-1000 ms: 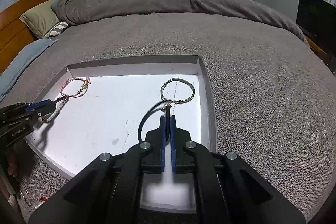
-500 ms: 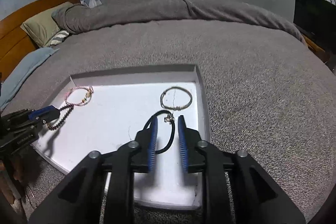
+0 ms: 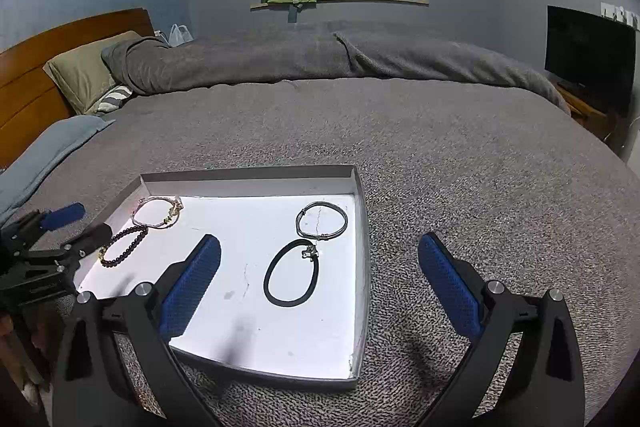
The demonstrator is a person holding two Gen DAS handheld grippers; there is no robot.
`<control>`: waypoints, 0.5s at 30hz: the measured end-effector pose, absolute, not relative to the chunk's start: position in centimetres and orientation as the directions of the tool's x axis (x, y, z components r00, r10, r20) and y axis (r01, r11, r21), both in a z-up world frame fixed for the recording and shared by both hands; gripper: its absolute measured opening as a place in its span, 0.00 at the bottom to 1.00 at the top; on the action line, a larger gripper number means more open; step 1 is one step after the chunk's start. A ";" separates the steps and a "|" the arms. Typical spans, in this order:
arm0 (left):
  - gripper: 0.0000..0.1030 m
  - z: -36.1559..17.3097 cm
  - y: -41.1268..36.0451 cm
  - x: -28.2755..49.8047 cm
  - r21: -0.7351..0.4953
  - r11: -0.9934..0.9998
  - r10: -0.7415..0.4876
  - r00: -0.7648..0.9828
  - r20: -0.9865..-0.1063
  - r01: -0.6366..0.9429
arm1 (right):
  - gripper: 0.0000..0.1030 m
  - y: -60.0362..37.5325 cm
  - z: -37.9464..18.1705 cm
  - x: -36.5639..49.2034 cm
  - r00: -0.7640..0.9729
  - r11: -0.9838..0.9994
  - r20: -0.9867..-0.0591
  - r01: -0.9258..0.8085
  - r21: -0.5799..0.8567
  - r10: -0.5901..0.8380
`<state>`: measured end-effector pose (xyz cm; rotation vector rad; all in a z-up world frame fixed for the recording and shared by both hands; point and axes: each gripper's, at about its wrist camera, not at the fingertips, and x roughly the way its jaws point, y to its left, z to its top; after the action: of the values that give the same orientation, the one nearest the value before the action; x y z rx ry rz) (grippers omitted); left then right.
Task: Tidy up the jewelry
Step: 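Open both tools to release the bracelets into the box, then move both open tools back to the remaining bracelets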
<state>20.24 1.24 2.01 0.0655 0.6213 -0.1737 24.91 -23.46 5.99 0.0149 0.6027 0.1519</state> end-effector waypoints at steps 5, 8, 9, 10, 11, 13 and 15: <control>0.89 2.2 1.3 19.7 0.030 0.987 -0.111 0.819 -0.562 0.155 | 0.95 -23.7 5.8 24.5 0.820 0.992 -0.559 -0.120 0.045 0.124; 0.91 2.3 1.5 19.3 0.031 0.990 -0.100 0.829 -0.550 0.140 | 0.95 -23.7 5.8 23.8 0.833 0.995 -0.546 -0.103 0.012 0.093; 0.91 2.4 1.6 19.0 0.029 0.991 -0.096 0.834 -0.544 0.133 | 0.95 -23.8 5.8 23.5 0.837 0.995 -0.540 -0.098 0.009 0.087; 0.92 2.4 1.8 18.8 0.027 0.991 -0.093 0.837 -0.540 0.128 | 0.95 -23.9 5.8 23.1 0.844 0.996 -0.531 -0.090 0.010 0.081; 0.92 2.5 1.9 18.4 0.026 0.992 -0.089 0.841 -0.533 0.122 | 0.95 -24.1 5.7 22.8 0.846 0.996 -0.527 -0.085 0.012 0.079; 0.93 2.7 2.1 17.5 0.026 0.993 -0.086 0.850 -0.520 0.117 | 0.95 -24.6 5.6 22.1 0.852 0.997 -0.518 -0.079 0.023 0.080; 0.93 2.7 2.4 16.6 0.030 0.994 -0.079 0.857 -0.510 0.109 | 0.95 -25.2 5.4 21.2 0.860 0.996 -0.504 -0.073 0.047 0.087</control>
<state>16.61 2.36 2.75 0.0584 0.5331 -0.0991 21.21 -25.18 5.42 0.0270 0.5300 0.0835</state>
